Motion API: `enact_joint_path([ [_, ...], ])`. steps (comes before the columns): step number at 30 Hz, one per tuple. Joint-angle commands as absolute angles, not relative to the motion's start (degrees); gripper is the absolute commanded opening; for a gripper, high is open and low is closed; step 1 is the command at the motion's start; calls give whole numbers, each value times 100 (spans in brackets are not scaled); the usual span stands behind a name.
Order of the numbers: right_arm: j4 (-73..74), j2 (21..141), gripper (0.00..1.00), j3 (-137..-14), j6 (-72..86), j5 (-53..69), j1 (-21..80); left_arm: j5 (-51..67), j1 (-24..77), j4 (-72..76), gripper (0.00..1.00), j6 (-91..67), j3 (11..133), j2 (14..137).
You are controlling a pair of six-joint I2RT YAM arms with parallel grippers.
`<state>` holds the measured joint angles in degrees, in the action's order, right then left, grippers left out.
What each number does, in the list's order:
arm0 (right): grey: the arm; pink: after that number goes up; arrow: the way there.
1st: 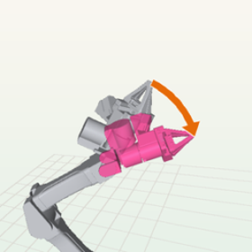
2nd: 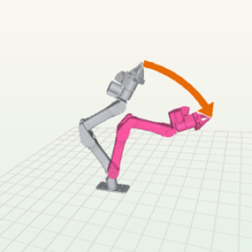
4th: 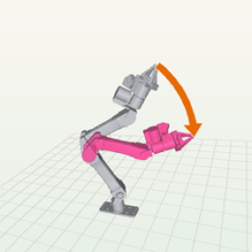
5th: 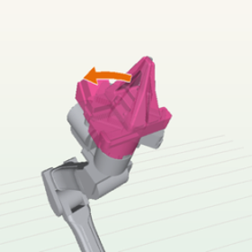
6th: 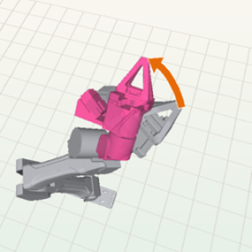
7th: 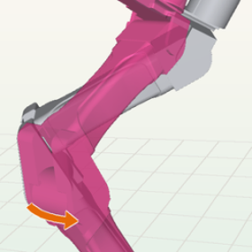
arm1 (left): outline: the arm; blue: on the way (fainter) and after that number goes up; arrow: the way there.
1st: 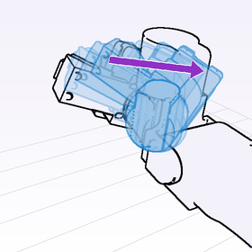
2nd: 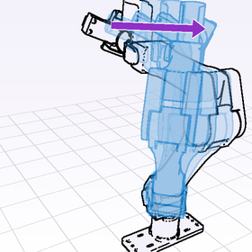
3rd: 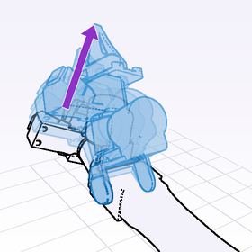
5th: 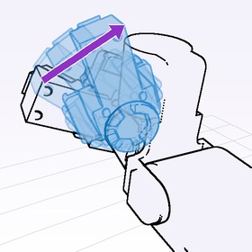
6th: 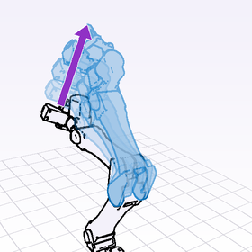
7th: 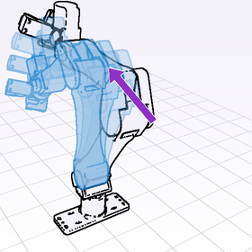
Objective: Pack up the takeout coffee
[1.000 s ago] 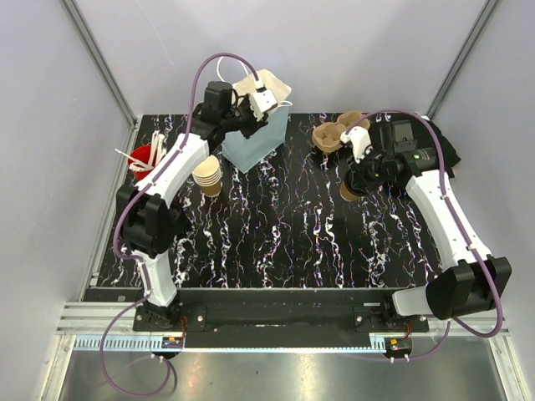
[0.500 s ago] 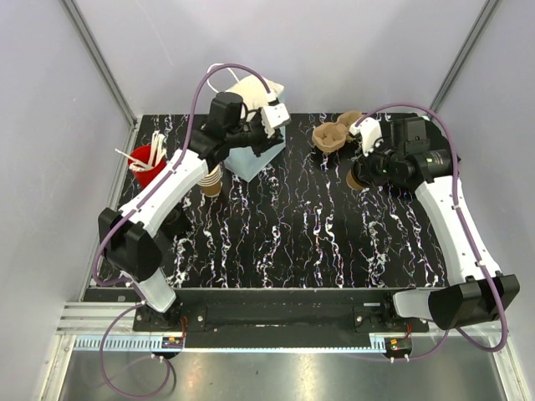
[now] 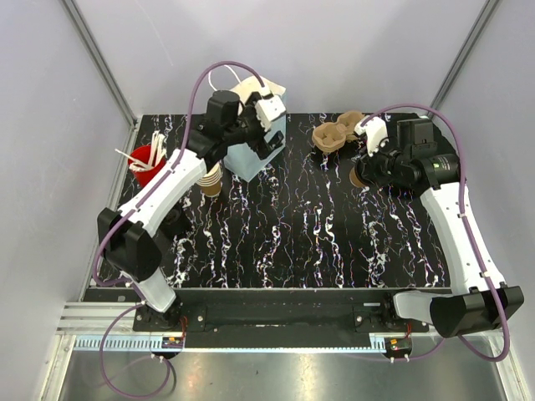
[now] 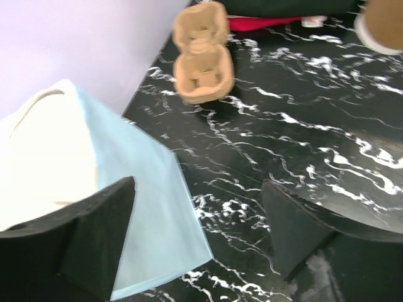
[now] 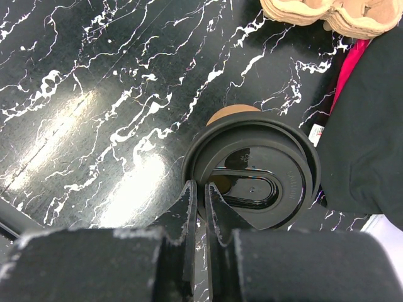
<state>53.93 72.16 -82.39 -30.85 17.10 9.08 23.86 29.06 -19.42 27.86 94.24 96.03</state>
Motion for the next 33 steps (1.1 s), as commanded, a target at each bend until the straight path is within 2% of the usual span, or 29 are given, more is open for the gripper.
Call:
enact_joint_path([
  [1, 5230, 7075, 0, -8253, -3050, 1687, 861, 2039, 2567, -1301, 94, 2435, 9861, 9334],
  [5, 5168, 7066, 0, -8209, -3050, 1696, 844, 2109, 2347, -1257, 99, 2373, 10046, 9413],
  [14, 5142, 7172, 0, -8253, -3032, 1758, 809, 2224, 2083, -1204, 99, 2443, 10318, 9571],
  [23, 5124, 7172, 0, -8262, -3023, 1723, 800, 2180, 2083, -1063, 97, 2707, 10599, 10379],
  [25, 5124, 7163, 0, -8270, -3032, 1723, 800, 2180, 2066, -1063, 89, 2672, 10757, 10555],
  [26, 5124, 7163, 0, -8279, -3024, 1723, 800, 2180, 2074, -1063, 81, 2654, 10801, 10634],
  [27, 5124, 7180, 0, -8279, -3023, 1731, 800, 2180, 2074, -1072, 57, 2619, 10845, 10661],
  [30, 5080, 7207, 0, -8262, -3015, 1749, 791, 2241, 2083, -1099, 20, 2497, 10969, 10688],
  [31, 5071, 7242, 0, -8253, -3015, 1749, 782, 2293, 2074, -1107, 11, 2461, 10977, 10670],
  [33, 5036, 7286, 0, -8253, -3015, 1766, 782, 2338, 2100, -1160, 0, 2400, 10986, 10582],
])
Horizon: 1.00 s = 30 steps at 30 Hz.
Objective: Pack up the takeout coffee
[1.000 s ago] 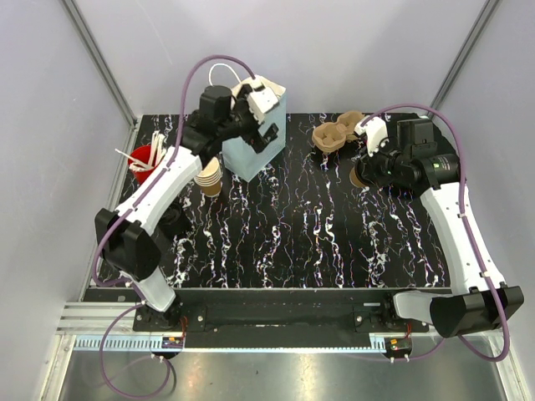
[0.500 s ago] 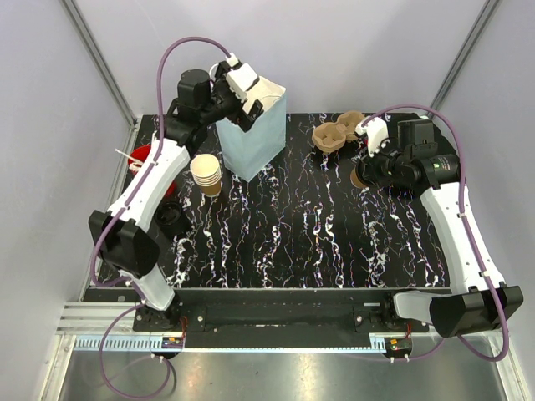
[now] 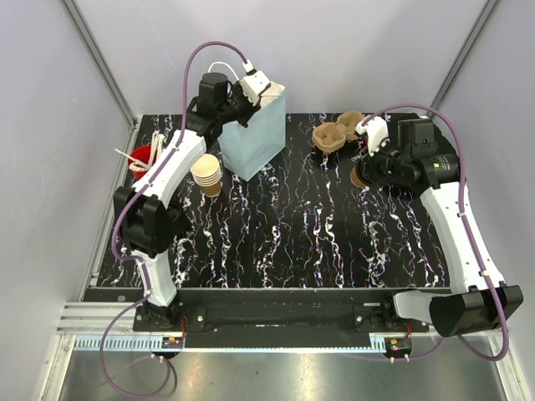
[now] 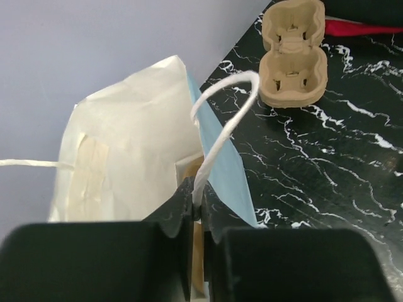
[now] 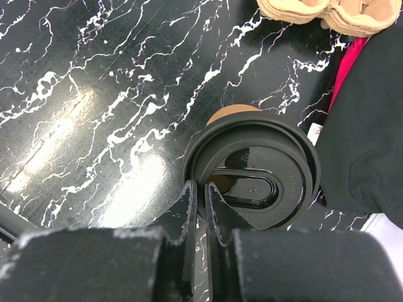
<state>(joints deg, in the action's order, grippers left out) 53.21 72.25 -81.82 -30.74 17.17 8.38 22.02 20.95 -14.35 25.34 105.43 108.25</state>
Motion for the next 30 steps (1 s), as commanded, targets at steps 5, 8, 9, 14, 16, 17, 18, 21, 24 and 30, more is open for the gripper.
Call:
enact_joint_path([
  [5, 5001, 7383, 0, -8314, -2953, 1819, 791, 2391, 2258, -1283, 0, 2347, 10750, 10205],
  [8, 4992, 7374, 0, -8341, -2936, 1819, 782, 2470, 2416, -1379, 0, 2242, 10521, 9916],
  [9, 4992, 7374, 0, -8341, -2918, 1811, 782, 2505, 2469, -1406, 0, 2198, 10364, 9836],
  [14, 4983, 7330, 0, -8402, -2874, 1758, 774, 2584, 2917, -1643, 0, 2110, 9976, 9362],
  [16, 4992, 7295, 0, -8446, -2839, 1705, 773, 2602, 3049, -1705, 0, 1987, 9766, 9247],
  [17, 4992, 7286, 0, -8464, -2830, 1670, 773, 2602, 3189, -1757, 0, 1952, 9704, 9133],
  [18, 4992, 7269, 0, -8499, -2787, 1583, 765, 2593, 3260, -1801, 0, 1899, 9616, 9080],
  [21, 4992, 7251, 0, -8587, -2699, 1398, 738, 2523, 3576, -1933, 0, 1872, 9343, 8860],
  [24, 5045, 7277, 0, -8709, -2567, 1179, 703, 2488, 3840, -2056, 0, 1758, 9132, 8693],
  [30, 5115, 7312, 0, -8912, -2285, 976, 571, 2268, 4271, -2250, 0, 1608, 8895, 8482],
])
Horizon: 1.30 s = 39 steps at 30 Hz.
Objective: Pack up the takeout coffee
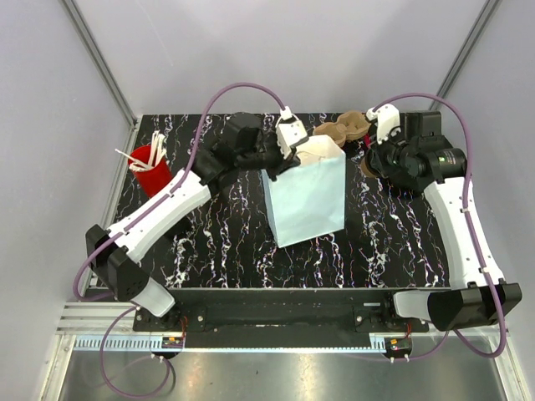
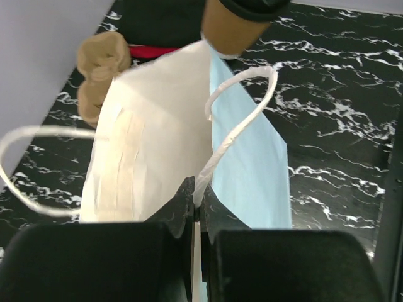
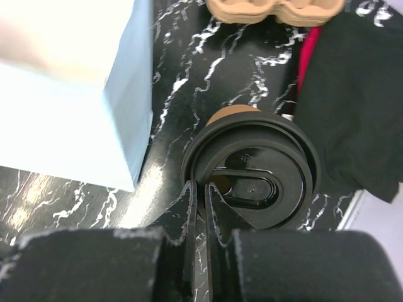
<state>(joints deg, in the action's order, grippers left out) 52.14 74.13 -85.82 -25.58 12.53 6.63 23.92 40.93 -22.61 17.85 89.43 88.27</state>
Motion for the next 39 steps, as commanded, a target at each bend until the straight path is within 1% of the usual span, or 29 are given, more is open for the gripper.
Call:
enact_joint_path([
  [1, 5124, 7304, 0, -8930, -2276, 976, 563, 2268, 4324, -2285, 0, 1600, 8886, 8455],
  [6, 5212, 7225, 0, -9009, -2250, 1055, 554, 2434, 4534, -2416, 0, 1617, 8649, 8323],
  [7, 5221, 7216, 0, -9026, -2250, 1055, 554, 2478, 4570, -2452, 3, 1626, 8622, 8306],
  [8, 5247, 7198, 0, -9070, -2224, 1046, 554, 2522, 4596, -2478, 11, 1626, 8596, 8253],
  [10, 5317, 7190, 0, -9131, -2197, 1055, 554, 2680, 4658, -2549, 21, 1617, 8552, 8200],
  [11, 5343, 7189, 0, -9201, -2145, 1055, 554, 2742, 4676, -2584, 32, 1600, 8552, 8183],
  [13, 5423, 7189, 0, -9272, -2092, 1090, 554, 2917, 4702, -2672, 40, 1582, 8604, 8121],
  [14, 5458, 7172, 0, -9325, -2040, 1159, 554, 3022, 4711, -2698, 48, 1591, 8631, 8104],
  [15, 5510, 7163, 0, -9351, -2022, 1195, 554, 3041, 4711, -2742, 52, 1600, 8657, 8069],
  [16, 5528, 7163, 0, -9369, -2004, 1221, 554, 3041, 4711, -2768, 61, 1608, 8753, 8060],
  [17, 5554, 7154, 0, -9395, -1960, 1239, 554, 3024, 4711, -2795, 66, 1669, 8797, 8042],
  [18, 5563, 7137, 0, -9396, -1943, 1248, 554, 2980, 4702, -2856, 73, 1722, 8859, 8025],
  [20, 5563, 7084, 0, -9378, -1934, 1257, 554, 2805, 4702, -2909, 82, 1880, 9104, 8024],
  [21, 5563, 7067, 0, -9369, -1916, 1266, 554, 2717, 4676, -2961, 91, 1950, 9210, 8016],
  [23, 5563, 7023, 0, -9352, -1916, 1274, 545, 2646, 4571, -2979, 98, 2065, 9569, 8033],
  [24, 5572, 7022, 0, -9352, -1907, 1266, 554, 2672, 4388, -2927, 99, 2048, 9684, 8059],
  [29, 5564, 6961, 0, -9308, -1907, 1248, 545, 3181, 3710, -2672, 99, 1837, 10335, 8191],
  [33, 5564, 6935, 0, -9281, -1907, 1265, 554, 3348, 3341, -2575, 99, 2012, 10328, 8445],
  [39, 5537, 6847, 0, -9220, -1872, 1353, 545, 3735, 3094, -2918, 99, 2267, 10353, 9157],
])
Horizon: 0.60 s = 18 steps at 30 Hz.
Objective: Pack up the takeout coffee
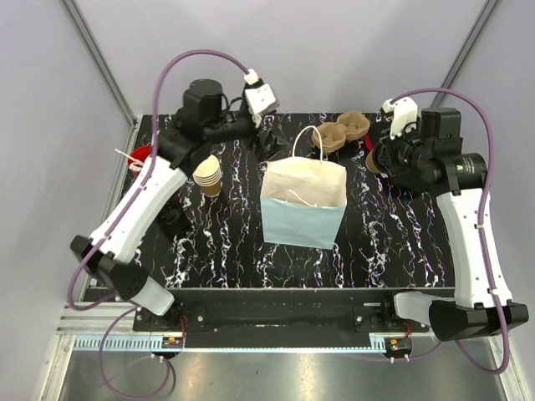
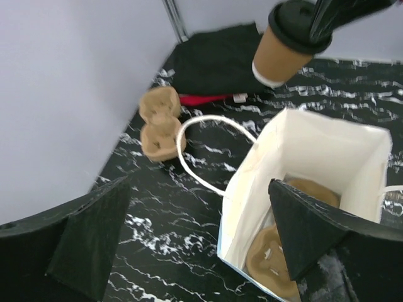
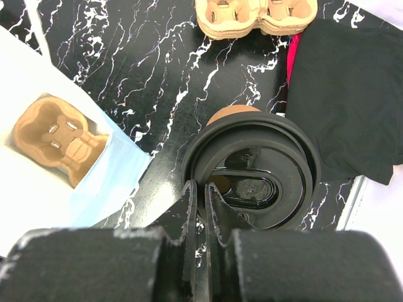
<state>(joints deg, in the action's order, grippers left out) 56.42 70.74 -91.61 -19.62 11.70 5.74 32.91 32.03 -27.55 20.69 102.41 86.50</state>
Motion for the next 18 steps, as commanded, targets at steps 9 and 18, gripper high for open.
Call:
enact_joint_path([
  [9, 5642, 6776, 0, -9299, -1854, 1555, 554, 4306, 3032, -3410, 99, 2645, 10679, 9922],
  [18, 5801, 6732, 0, -9413, -1863, 1801, 554, 4483, 3032, -3656, 94, 2786, 10810, 10379],
])
